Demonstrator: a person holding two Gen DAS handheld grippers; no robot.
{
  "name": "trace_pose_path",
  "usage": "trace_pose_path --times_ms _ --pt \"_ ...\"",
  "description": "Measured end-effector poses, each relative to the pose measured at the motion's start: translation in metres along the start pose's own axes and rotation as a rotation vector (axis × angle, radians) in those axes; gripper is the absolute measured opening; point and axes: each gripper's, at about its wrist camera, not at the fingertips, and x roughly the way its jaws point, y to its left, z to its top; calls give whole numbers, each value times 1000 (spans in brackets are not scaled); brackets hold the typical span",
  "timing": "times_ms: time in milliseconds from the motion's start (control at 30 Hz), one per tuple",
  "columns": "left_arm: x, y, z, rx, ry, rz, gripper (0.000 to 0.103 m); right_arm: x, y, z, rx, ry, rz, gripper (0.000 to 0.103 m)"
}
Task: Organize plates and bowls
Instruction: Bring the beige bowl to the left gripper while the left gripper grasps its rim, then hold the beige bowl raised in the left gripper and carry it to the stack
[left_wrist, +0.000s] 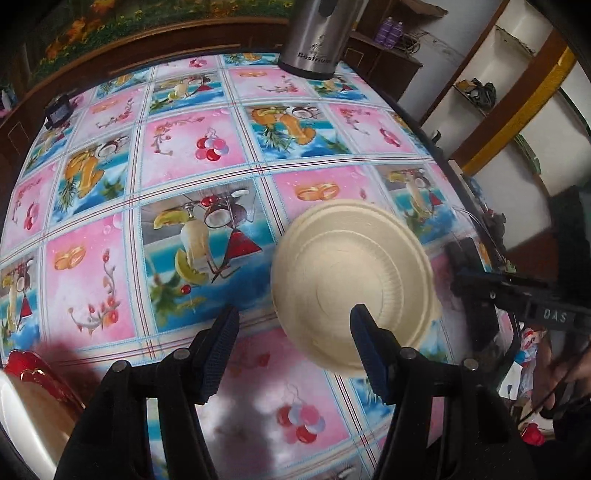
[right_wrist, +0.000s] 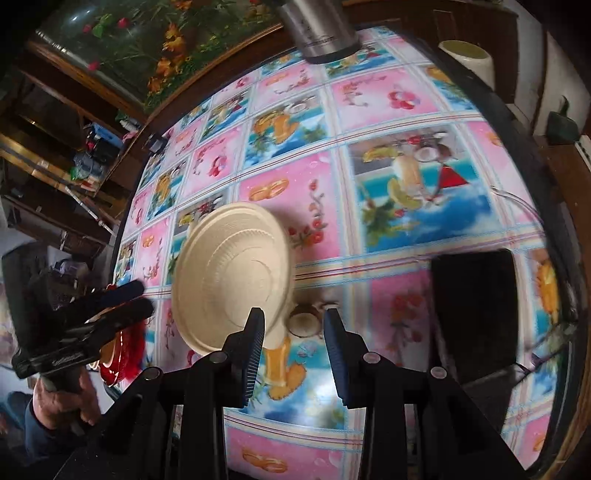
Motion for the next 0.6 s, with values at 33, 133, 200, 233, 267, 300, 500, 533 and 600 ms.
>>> trace_pose_path --times_ms 33,133,200,233,267,300,500,533,600 --pt "6 2 3 -6 6 -5 62 3 1 1 3 4 -5 36" --pt "20 5 7 -14 23 1 49 20 3 7 12 36 3 36" --pt "28 5 6 -15 33 -3 33 32 0 7 35 65 16 36" --pt "30 2 3 0 40 3 27 35 0 6 41 71 21 35" --pt "31 0 1 11 42 5 25 37 1 5 41 74 12 24" --pt "31 -2 -1 19 43 6 24 38 2 3 37 79 13 16" --pt "18 -11 -19 54 32 37 24 30 9 -6 30 85 11 15" --pt "15 -12 -23 60 31 46 24 29 10 -7 28 88 17 15" --pt "9 -14 -30 76 23 67 24 24 14 -12 23 92 27 15"
